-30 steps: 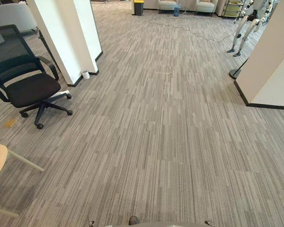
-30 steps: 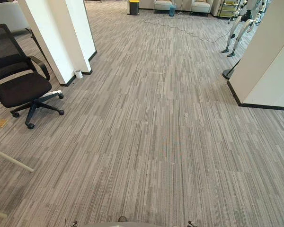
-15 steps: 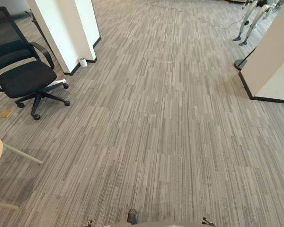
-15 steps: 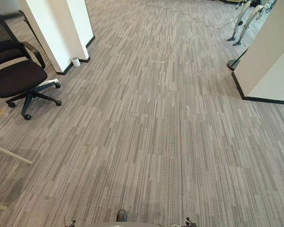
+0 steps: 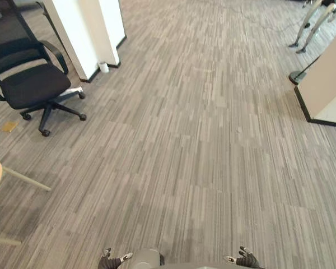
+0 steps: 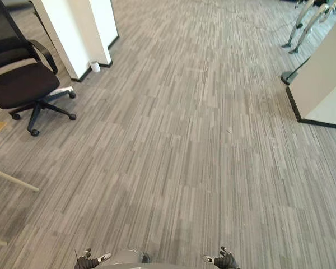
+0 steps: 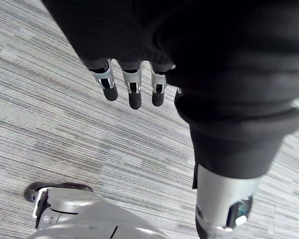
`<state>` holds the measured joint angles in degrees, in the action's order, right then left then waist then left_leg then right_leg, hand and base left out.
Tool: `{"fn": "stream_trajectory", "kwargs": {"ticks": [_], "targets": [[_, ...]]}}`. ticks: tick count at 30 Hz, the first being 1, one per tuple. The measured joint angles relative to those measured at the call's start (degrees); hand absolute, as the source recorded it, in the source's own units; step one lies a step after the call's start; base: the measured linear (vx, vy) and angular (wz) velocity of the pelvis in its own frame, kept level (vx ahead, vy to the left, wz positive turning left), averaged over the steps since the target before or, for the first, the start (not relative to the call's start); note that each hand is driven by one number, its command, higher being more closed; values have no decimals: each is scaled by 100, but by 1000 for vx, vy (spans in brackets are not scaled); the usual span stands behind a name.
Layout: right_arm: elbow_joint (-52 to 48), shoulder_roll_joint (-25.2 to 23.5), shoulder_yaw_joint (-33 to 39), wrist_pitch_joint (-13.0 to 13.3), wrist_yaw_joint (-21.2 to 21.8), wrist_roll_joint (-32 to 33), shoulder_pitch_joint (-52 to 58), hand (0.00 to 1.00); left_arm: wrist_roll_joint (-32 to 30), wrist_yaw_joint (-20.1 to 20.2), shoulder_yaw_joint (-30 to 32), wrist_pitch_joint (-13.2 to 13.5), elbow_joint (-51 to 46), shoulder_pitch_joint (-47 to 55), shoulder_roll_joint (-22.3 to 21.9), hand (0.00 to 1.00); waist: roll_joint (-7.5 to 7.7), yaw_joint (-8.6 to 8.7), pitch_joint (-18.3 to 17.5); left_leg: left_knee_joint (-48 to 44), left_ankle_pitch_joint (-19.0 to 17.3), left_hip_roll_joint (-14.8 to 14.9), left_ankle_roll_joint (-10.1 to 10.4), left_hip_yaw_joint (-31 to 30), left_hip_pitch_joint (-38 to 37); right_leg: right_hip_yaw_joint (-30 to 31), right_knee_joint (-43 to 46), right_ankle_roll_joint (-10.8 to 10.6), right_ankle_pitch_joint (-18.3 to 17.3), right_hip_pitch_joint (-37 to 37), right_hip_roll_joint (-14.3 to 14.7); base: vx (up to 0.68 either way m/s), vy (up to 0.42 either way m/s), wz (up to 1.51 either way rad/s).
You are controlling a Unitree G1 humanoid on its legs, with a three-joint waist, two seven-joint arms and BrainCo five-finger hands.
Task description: Organize washtable
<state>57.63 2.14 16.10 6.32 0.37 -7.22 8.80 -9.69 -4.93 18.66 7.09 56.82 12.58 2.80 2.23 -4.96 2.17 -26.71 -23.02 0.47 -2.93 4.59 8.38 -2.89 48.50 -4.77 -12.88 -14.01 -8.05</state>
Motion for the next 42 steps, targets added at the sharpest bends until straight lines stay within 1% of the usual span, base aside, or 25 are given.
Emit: {"fn": "stream_trajectory", "kwargs": {"ticks": [2,6,9,10,11,12,13,14,15,16,19,21,23,25,26,27,28,29,31,32,34,35,38,40,42], "targets": [[12,-141,151,17,-6,-3,4,0,-23,9,164,-50,4,-11,63,0,181,100,-42,384,-51,-62,-24,-118,-584,-245,627,27,-216,-416,46,395,91,22],[24,-74,361,105,-3,83,-100,0,-188,41,223,-54,113,-324,25,0,102,198,-35,1097,-63,72,-32,-368,-1292,-746,-605,186,-389,-1422,466,533,32,36],[59,71,333,54,-28,116,-156,0,-226,62,115,-39,114,-556,-237,0,-285,459,31,1709,23,425,120,-676,-2051,-824,-2554,370,521,-1787,822,688,-33,58],[60,67,324,50,-26,118,-143,0,-224,64,54,-28,116,-596,-275,0,-252,441,20,1596,15,423,142,-764,-2242,-866,-2806,517,824,-1856,839,958,-119,69],[57,85,264,12,-28,117,-63,0,-224,70,-50,-27,124,-621,-276,0,-294,507,-50,1249,-38,485,240,-936,-2376,-938,-2694,944,1620,-1864,850,876,-150,38],[64,226,330,-20,-54,127,-113,0,-222,83,-58,-22,177,-707,-401,0,-503,535,-175,723,145,699,509,-983,-2237,-1088,-2230,1012,1560,-1894,942,886,-146,39],[50,243,320,-17,-44,122,-121,0,-222,92,-34,-24,174,-787,-431,0,-506,562,-175,346,472,686,576,-959,-2058,-1111,-2057,1035,1345,-1885,911,868,-140,14],[57,249,303,-15,-31,117,-132,0,-217,88,-7,-29,175,-888,-482,0,-493,563,-144,-308,1266,572,311,-890,-1792,-1106,-1942,1103,1131,-1737,875,855,-170,-1],[78,263,242,-46,-38,115,-97,0,-216,90,81,-26,163,-910,-579,0,-558,563,-79,-1137,2956,501,192,-795,-1499,-1076,-2199,1101,904,-1112,951,1032,-227,-22],[60,307,144,-70,-85,126,-76,0,-213,85,191,-6,89,-878,-633,0,-586,455,-8,-2327,3125,671,252,-541,-1073,-897,-2609,1129,661,-395,1111,999,-206,-41],[69,328,-156,-128,-144,101,-181,0,-139,71,173,59,-219,-713,-514,0,-489,220,53,-4051,1975,945,133,-97,266,-548,-3191,1236,335,787,1310,718,-97,-52],[142,179,-318,-131,-144,102,-369,0,-1,89,174,78,-384,-501,-469,0,-359,60,55,-4001,1585,922,243,72,1107,-314,-3603,1169,209,1390,1302,620,-44,-61],[166,66,-458,-157,-143,105,-563,0,57,32,179,126,-555,-387,-424,0,-412,-119,69,-2829,1311,766,462,203,1893,-153,-4129,998,-13,2183,1285,674,15,-36],[172,25,-527,-159,-140,105,-687,0,58,-19,206,162,-508,-314,-408,0,-410,-207,76,-1300,1358,474,499,227,2030,-99,-4340,764,-167,2622,1175,810,115,-18],[194,26,-513,-148,-147,104,-840,0,61,-17,218,163,-440,-148,-426,0,-415,-290,71,421,1607,227,510,137,2025,19,-4449,601,-288,2937,1086,751,137,-36],[193,22,-517,-136,-150,105,-853,0,67,-15,230,151,-394,-73,-432,0,-420,-339,66,845,1748,195,429,126,2002,75,-4446,549,-346,3024,1067,904,243,-71],[199,-44,-528,-118,-154,102,-854,0,78,-17,320,85,-245,92,-368,0,-273,-489,31,845,2362,129,178,169,1986,264,-4278,430,-513,3188,920,783,251,-72],[187,-136,-471,-108,-152,89,-807,0,114,-8,424,30,-124,247,-313,0,-133,-526,-79,537,2647,46,-30,401,1972,324,-3640,276,-625,3053,771,948,287,-48],[175,-234,-165,-103,-149,38,-694,0,131,-27,452,15,-101,234,-165,0,143,-488,-43,180,2116,-187,-231,407,1803,353,-1846,231,-416,2445,493,729,199,20],[187,-305,155,-108,-138,13,-551,0,149,-41,461,-14,-80,215,-99,0,301,-440,-22,-10,1671,-434,-317,393,1439,486,44,97,596,1762,340,785,209,42],[266,-251,215,-100,-125,11,-446,0,235,-39,490,-62,-11,216,-55,0,313,-289,-3,7,1314,-664,-443,300,830,382,1352,77,811,1271,98,755,181,42],[366,-160,217,-90,-108,10,-375,0,253,-32,589,-70,-6,195,-139,0,149,-177,20,141,1085,-685,-492,154,273,222,1792,275,643,979,86,715,161,44],[252,-161,379,9,0,75,-241,0,252,-7,685,-54,-15,-23,-225,0,-142,35,2,767,773,-539,-463,-245,-848,-106,1252,363,24,37,306,663,124,36],[135,-200,354,72,8,61,-222,0,240,-14,710,-40,-61,-196,-262,0,-89,93,8,871,500,-436,-409,-398,-1274,-386,349,270,-168,-499,346,584,-1,35],[157,-239,314,88,-1,64,-242,0,226,-25,781,-34,-52,-324,-298,0,16,95,10,1136,296,-361,-351,-486,-1721,-623,-1379,356,32,-757,406,643,-53,20]]}}
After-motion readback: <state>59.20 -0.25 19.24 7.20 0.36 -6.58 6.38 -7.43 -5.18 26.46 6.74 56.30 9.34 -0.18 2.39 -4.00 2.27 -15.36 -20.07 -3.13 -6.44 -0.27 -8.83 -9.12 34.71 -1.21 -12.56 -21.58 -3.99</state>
